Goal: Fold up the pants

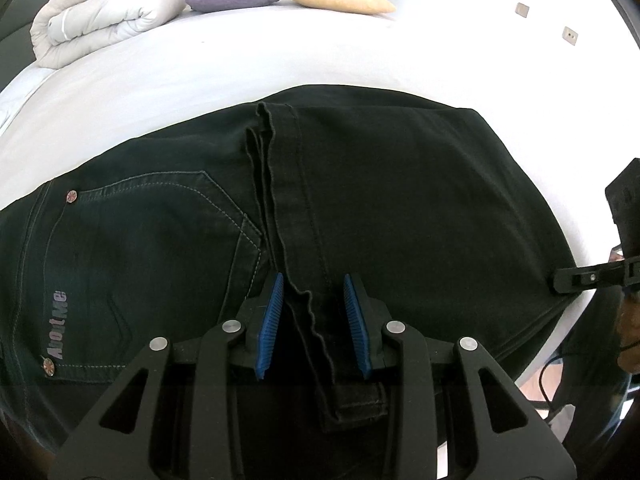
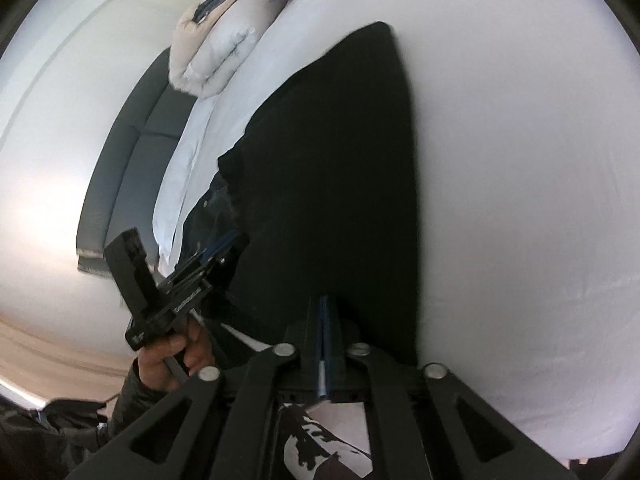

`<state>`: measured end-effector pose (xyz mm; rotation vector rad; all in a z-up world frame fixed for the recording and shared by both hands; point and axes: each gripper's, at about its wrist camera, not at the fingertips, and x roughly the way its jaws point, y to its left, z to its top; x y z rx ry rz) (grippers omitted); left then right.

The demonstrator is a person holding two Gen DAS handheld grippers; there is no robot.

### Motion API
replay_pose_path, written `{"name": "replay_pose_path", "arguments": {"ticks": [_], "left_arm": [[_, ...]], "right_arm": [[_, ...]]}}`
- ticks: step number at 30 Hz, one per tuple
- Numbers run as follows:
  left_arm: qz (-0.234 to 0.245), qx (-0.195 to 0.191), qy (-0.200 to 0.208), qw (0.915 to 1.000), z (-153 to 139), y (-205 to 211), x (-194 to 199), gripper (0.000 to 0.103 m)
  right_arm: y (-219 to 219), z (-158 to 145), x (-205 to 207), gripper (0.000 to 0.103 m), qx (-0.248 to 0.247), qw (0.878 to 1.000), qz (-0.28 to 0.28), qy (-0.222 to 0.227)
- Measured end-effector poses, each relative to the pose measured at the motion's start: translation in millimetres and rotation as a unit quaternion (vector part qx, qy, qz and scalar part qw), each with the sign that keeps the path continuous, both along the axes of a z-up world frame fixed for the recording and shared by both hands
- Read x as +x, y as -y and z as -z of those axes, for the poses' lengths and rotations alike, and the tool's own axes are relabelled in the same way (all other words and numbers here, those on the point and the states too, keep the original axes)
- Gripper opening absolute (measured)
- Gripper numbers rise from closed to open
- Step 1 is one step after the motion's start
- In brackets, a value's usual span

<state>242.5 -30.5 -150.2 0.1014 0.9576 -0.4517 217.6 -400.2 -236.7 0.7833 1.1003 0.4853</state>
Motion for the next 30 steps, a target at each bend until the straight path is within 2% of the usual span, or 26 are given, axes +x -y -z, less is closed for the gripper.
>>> {"name": "replay_pose_path", "arguments": {"ticks": [10,14,15,16,17,19,20,22,25,27,30], "left_arm": [[-0.007,-0.019,0.004,0.9998,-0.5,-7.4,-4.5,0.030],[-0.022,-0.050,0.001,0.9985,-5.2,-21.7,-11.6,0.031],[-0.029,-0.059,-0.003,0.9978,-7.6,-26.6,-14.3,0.034],[-0.038,-0.071,-0.005,0.9968,-11.1,-32.8,-17.9,0.048],[-0.044,-0.097,-0.005,0.9943,-16.9,-42.4,-24.6,0.053],[-0.076,-0.124,0.010,0.9893,-30.1,-62.3,-39.3,0.073],[-0.091,-0.140,0.020,0.9858,-36.6,-73.1,-47.3,0.075],[-0.124,-0.185,0.039,0.9741,-47.3,-102.6,-64.4,0.080],[-0.203,-0.240,0.039,0.9485,-48.0,-156.3,-84.4,0.083],[-0.259,-0.280,0.023,0.9243,-40.0,-193.3,-94.3,0.083],[-0.349,-0.339,0.023,0.8734,-28.9,-245.7,-114.1,0.083]], "right_arm": [[-5.8,10.1,-6.6,0.000,0.005,0.999,0.020,0.029],[-4.8,9.6,-10.0,0.000,0.000,0.999,0.026,0.036],[-5.6,9.3,-10.4,0.000,-0.001,0.999,0.028,0.037],[-6.2,9.0,-11.0,0.000,-0.002,0.999,0.030,0.038],[-6.1,8.9,-11.4,0.000,-0.003,0.999,0.032,0.039],[-7.0,8.4,-11.4,0.000,-0.003,0.999,0.035,0.040],[-7.3,8.2,-11.5,0.000,-0.003,0.998,0.037,0.041],[-7.4,8.3,-11.0,0.000,0.001,0.998,0.040,0.042],[-7.3,8.8,-9.5,0.000,0.006,0.998,0.044,0.041],[-6.7,9.6,-7.9,0.000,0.009,0.998,0.045,0.040],[-5.9,10.7,-6.9,0.000,0.017,0.998,0.048,0.037]]}}
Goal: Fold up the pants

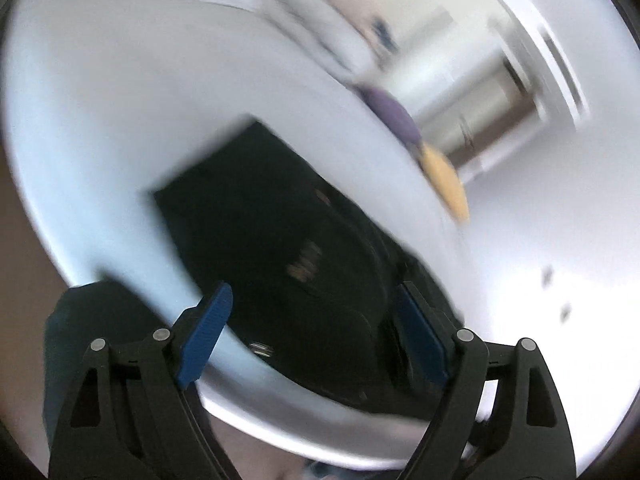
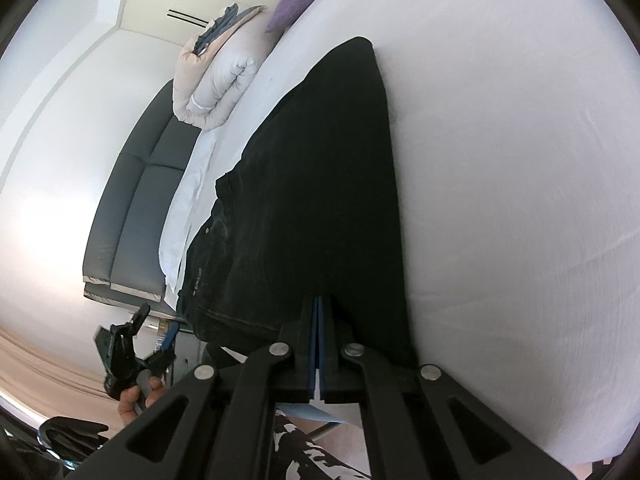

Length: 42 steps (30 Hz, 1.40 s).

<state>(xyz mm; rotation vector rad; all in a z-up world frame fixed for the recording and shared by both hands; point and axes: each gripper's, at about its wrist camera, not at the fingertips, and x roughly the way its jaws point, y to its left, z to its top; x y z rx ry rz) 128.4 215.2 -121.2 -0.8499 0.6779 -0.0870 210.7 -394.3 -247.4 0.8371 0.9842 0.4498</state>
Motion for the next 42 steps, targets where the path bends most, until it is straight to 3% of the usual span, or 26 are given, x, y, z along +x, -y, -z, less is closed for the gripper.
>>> {"name": "replay_pose_path", "arguments": {"ticks": [2,6,14,25,27,31,33,35,37,39,42], "left_arm": [[-0.027,-0.026,-0.005,0.9993,5.5,-18.4,-3.8,0.083],[-0.032,-0.079,-0.025,0.9960,19.6,-33.3,4.5,0.083],[-0.041,-0.172,-0.074,0.9814,64.1,-47.1,22.5,0.083],[-0.043,-0.187,-0.072,0.9788,79.3,-36.0,27.9,0.083],[-0.039,-0.207,-0.066,0.9753,79.7,-31.9,33.5,0.083],[-0.031,-0.280,-0.048,0.9583,96.2,-28.1,39.1,0.083],[-0.033,-0.296,-0.040,0.9537,100.1,-29.4,38.0,0.083],[-0.035,-0.316,-0.034,0.9476,105.1,-30.8,37.8,0.072],[-0.035,-0.332,-0.037,0.9418,111.3,-32.3,38.3,0.045],[-0.035,-0.331,-0.041,0.9420,113.3,-33.8,38.3,0.036],[-0.036,-0.326,-0.035,0.9441,111.7,-35.7,39.2,0.033]], "right_arm": [[-0.1,0.1,0.4,0.000,0.002,1.000,0.001,-0.001],[-0.4,0.0,0.7,0.000,0.004,1.000,0.005,-0.004],[0.9,1.2,1.8,0.000,0.011,1.000,0.008,-0.010],[1.2,0.9,1.5,0.000,0.013,1.000,0.009,-0.011],[1.0,0.8,0.9,0.000,0.013,1.000,0.009,-0.010],[1.6,1.9,-0.2,0.000,0.018,1.000,0.010,-0.009],[2.5,2.7,-0.6,0.000,0.022,1.000,0.011,-0.008],[3.4,3.0,-0.8,0.000,0.025,1.000,0.010,-0.008],[4.3,2.2,-0.9,0.000,0.027,1.000,0.011,-0.010],[4.3,-2.1,-0.8,0.000,0.022,1.000,0.010,-0.010],[2.8,-14.2,0.2,0.003,0.009,1.000,0.011,-0.010]]}}
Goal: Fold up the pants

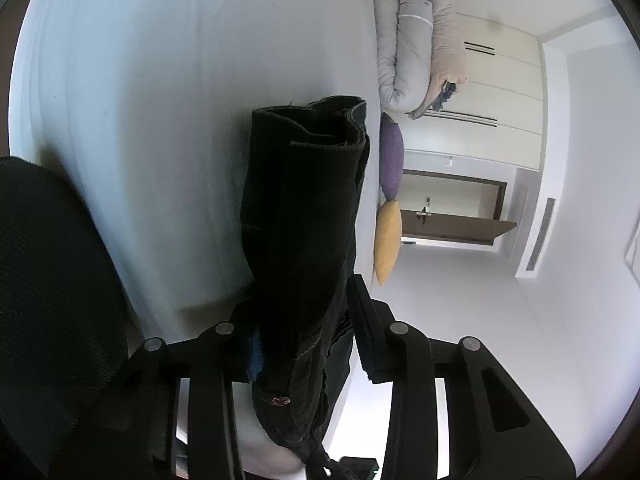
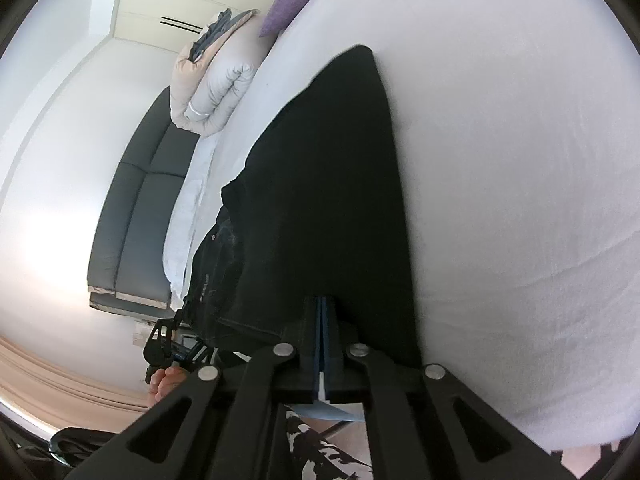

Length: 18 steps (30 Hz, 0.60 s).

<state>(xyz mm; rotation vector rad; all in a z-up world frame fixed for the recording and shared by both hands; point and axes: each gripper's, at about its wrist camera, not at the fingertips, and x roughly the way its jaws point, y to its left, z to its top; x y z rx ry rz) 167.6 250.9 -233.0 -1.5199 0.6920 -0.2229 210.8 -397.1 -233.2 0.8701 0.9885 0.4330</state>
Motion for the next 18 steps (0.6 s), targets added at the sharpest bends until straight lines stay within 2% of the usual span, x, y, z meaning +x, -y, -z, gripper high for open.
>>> {"name": "replay_pose_path", "arguments": {"ticks": [3,7,11,14,18], "left_arm": [[-0.005,0.017,0.010,0.9998,-6.4,-2.2,0.4,0.033],[-0.010,0.073,0.022,0.9970,-21.4,-7.2,6.7,0.033],[-0.005,0.080,0.010,0.9967,-15.3,-11.7,17.1,0.033],[0.000,0.093,0.005,0.9956,-13.6,-13.0,20.1,0.029],[0.018,0.141,0.003,0.9899,-26.9,-10.8,29.9,0.020]], "right_arm": [[-6.6,-18.6,6.5,0.005,-0.010,1.000,-0.009,0.012],[-30.4,-47.3,31.0,0.005,-0.020,0.998,-0.042,0.038],[-78.6,-62.1,77.0,0.005,-0.036,0.994,-0.096,0.043],[-121.3,-63.4,112.0,0.005,-0.057,0.988,-0.138,0.039],[-165.0,-49.0,146.9,0.005,-0.069,0.983,-0.171,0.019]]}}
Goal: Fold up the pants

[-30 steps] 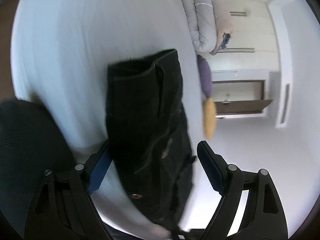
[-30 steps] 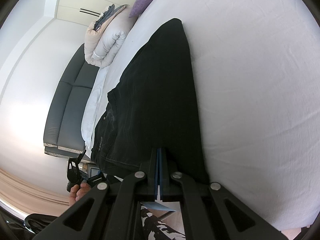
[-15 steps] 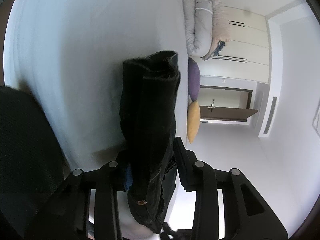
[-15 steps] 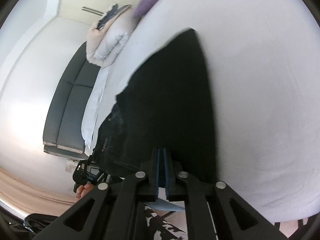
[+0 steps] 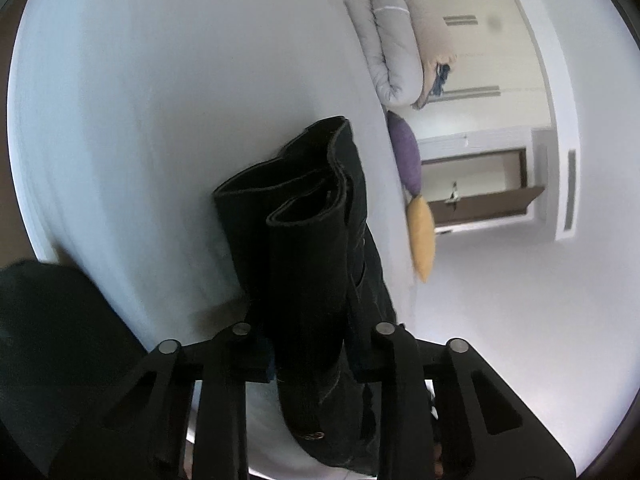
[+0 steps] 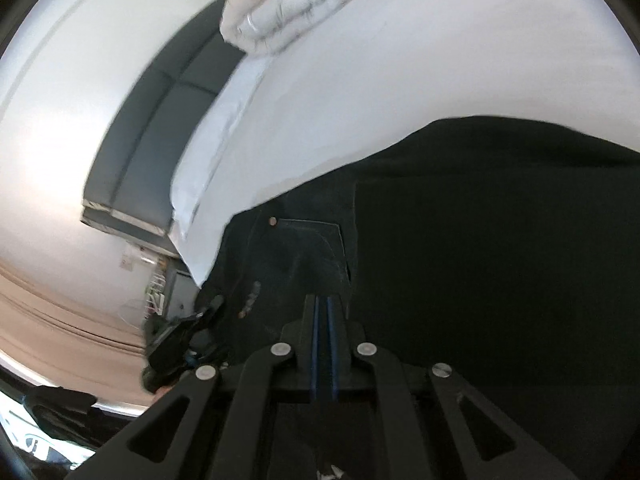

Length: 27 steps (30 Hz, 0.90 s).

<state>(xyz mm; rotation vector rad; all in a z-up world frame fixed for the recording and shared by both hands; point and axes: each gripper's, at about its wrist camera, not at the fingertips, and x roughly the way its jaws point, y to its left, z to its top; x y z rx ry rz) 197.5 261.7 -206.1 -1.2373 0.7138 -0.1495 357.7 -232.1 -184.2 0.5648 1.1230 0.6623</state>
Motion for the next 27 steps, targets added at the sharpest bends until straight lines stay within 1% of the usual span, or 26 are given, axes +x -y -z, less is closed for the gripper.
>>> {"name": "replay_pose_path", "arguments": {"ticks": [1,3,4,6,8,10,12,13,15,16,18,19,21,22,23,24,25,26,27], "left_arm": [[0.005,0.016,0.001,0.9999,-5.1,1.5,1.3,0.019],[0.015,0.061,0.008,0.9980,-19.0,6.8,4.2,0.017],[0.018,0.075,0.010,0.9969,-23.6,9.6,3.3,0.016],[0.026,0.107,0.018,0.9938,-36.9,16.0,6.1,0.014],[0.034,0.136,0.029,0.9897,-50.5,23.5,10.5,0.013],[0.042,0.168,0.038,0.9842,-63.6,32.6,15.5,0.012],[0.052,0.200,0.049,0.9771,-76.9,44.6,16.8,0.011],[0.057,0.212,0.055,0.9741,-80.2,50.1,9.3,0.011],[0.070,0.243,0.069,0.9650,-90.8,61.4,10.0,0.011],[0.080,0.263,0.077,0.9582,-97.6,70.9,11.6,0.011],[0.097,0.290,0.090,0.9480,-106.6,85.1,7.9,0.011],[0.102,0.303,0.094,0.9427,-119.0,96.7,23.5,0.011],[0.123,0.332,0.110,0.9289,-132.0,118.2,26.9,0.011],[0.133,0.348,0.119,0.9204,-138.4,130.8,27.6,0.011],[0.148,0.367,0.129,0.9092,-144.6,146.0,27.5,0.011],[0.162,0.382,0.137,0.8996,-149.0,160.6,27.6,0.011],[0.184,0.402,0.148,0.8846,-152.8,182.3,27.2,0.011],[0.202,0.421,0.156,0.8700,-154.2,202.1,26.4,0.011],[0.216,0.437,0.163,0.8579,-153.2,218.0,25.8,0.011]], "right_arm": [[-7.1,5.3,6.7,0.005,-0.006,1.000,-0.002,-0.008],[-18.9,16.1,18.5,0.005,-0.007,1.000,-0.004,-0.024],[-24.5,22.6,23.5,0.005,-0.015,0.999,-0.007,-0.031],[-29.7,36.9,29.7,0.000,-0.053,0.997,-0.006,-0.047],[-24.1,51.6,31.8,0.000,-0.034,0.997,0.009,-0.065],[-20.5,54.8,29.7,0.000,-0.023,0.997,0.013,-0.066],[-21.6,54.1,25.7,0.000,-0.038,0.998,0.014,-0.053],[-23.1,54.3,23.6,0.000,-0.046,0.998,0.016,-0.046],[-22.4,56.4,22.8,0.000,-0.046,0.998,0.023,-0.043],[-21.4,58.1,21.8,0.000,-0.043,0.998,0.027,-0.042],[-19.6,58.4,20.5,0.000,-0.037,0.998,0.029,-0.037],[-16.1,57.7,19.2,0.000,-0.022,0.999,0.030,-0.035],[-9.9,53.0,14.1,0.001,0.010,0.998,0.037,-0.044],[-1.5,49.5,10.9,0.016,0.031,0.997,0.045,-0.049],[13.2,44.7,6.5,0.042,0.065,0.995,0.058,-0.047],[25.5,40.2,2.3,0.052,0.092,0.993,0.070,-0.039],[41.1,35.0,-3.2,0.063,0.117,0.989,0.084,-0.028],[54.2,32.0,-7.7,0.067,0.133,0.987,0.091,-0.021],[66.0,31.5,-10.3,0.068,0.147,0.984,0.096,-0.020]]}}
